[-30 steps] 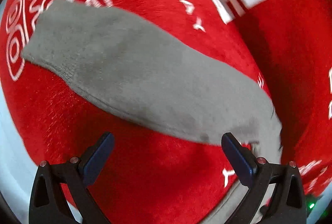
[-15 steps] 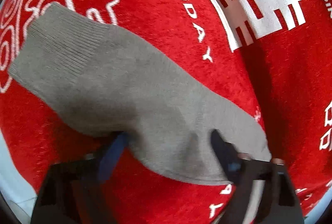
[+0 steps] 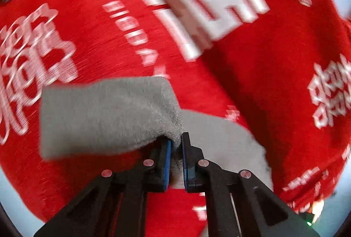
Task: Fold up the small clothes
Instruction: 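Grasp the grey sweater sleeve cuff with the left gripper and lift it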
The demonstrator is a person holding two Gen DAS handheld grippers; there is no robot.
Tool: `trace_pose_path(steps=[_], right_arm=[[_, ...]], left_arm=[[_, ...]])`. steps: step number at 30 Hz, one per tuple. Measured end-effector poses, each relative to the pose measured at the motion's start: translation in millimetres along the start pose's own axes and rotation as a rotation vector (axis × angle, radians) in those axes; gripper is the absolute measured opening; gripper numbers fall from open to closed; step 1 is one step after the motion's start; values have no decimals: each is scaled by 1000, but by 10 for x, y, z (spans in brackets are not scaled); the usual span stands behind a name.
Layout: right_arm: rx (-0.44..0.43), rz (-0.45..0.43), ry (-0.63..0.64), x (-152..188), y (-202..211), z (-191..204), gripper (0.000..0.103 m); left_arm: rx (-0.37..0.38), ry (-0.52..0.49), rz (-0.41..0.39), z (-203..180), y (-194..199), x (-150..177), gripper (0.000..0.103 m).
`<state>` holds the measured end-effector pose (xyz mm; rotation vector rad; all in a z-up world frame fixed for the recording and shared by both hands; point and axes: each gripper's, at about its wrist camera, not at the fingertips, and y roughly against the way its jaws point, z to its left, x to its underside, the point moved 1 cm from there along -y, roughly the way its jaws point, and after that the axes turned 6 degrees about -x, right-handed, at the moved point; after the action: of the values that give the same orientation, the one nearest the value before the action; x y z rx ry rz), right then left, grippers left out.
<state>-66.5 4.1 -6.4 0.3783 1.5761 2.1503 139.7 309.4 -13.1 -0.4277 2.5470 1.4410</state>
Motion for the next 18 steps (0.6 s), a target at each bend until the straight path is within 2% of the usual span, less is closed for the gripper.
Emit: trace_pose_path(steps=[5, 10, 15, 18], right_arm=[[-16, -47, -43, 1, 153, -165, 103], [-29, -105, -135, 10, 350, -527, 103], [-19, -149, -264, 62, 494, -1056, 103], [-10, -155, -347, 139, 519, -1390, 103]], left_arm=[[153, -202, -8, -983, 14, -25, 11], [281, -395, 56, -1963, -140, 243, 11], [309, -585, 169, -2767, -558, 826, 11], [249, -713, 245, -3071, -899, 1288, 11]])
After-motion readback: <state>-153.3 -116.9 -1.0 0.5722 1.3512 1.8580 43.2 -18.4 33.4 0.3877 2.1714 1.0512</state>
